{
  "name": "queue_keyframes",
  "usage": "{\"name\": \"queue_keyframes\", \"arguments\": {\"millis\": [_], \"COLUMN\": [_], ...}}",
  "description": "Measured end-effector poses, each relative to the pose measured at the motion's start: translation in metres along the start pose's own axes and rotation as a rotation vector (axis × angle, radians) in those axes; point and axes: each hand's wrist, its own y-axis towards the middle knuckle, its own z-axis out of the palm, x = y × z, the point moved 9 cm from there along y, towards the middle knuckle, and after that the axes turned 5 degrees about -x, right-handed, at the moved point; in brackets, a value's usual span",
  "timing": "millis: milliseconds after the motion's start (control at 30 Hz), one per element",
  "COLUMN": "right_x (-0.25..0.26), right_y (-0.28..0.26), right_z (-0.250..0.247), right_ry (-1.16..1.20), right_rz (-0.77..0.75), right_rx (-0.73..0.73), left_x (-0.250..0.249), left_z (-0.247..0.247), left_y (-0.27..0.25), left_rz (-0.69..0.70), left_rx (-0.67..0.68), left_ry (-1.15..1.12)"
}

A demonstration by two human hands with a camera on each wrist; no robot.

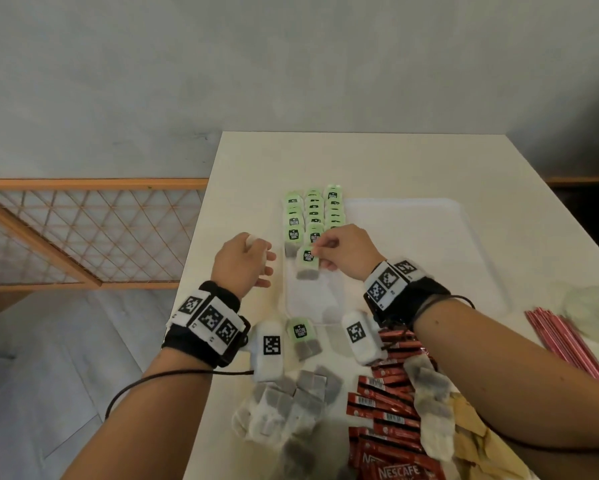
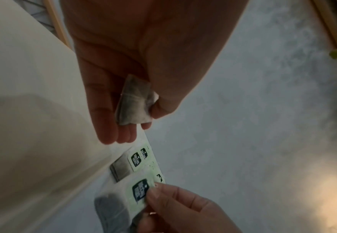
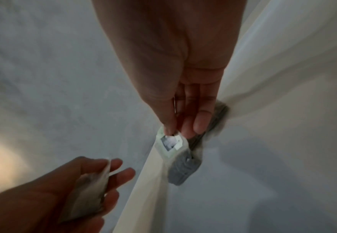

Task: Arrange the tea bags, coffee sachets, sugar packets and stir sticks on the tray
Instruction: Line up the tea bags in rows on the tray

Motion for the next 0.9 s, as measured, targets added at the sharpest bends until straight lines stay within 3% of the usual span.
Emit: {"name": "queue_keyframes", "arguments": {"millis": [300,600,800,900], "right_x": [0.029,0.028,0.036,0.030], "right_y": [0.032,0.023,-0.015,-0.027], "right_z": [0.015,-0.002,-0.008,-0.018], "right_ry": [-0.186,-0.005,0.103,0.121], "right_rz": [-0.141,-0.099,-0.094,-0.071], "right_rx": [-0.083,-0.122,0.007,-0.013], "left_x": [0.028,0.014,-0.011,-0.023], "left_z": [-0.001,0.010,0.035,0.041], "left_y": [0.013,0.004,-0.015,-0.021], "left_rz": [-0.160,-0.054,0.036,0.115], "left_rx": [0.005,0.059,0.122,0.071], "left_ry": [-0.132,-0.058,-0.058,0.026]}}
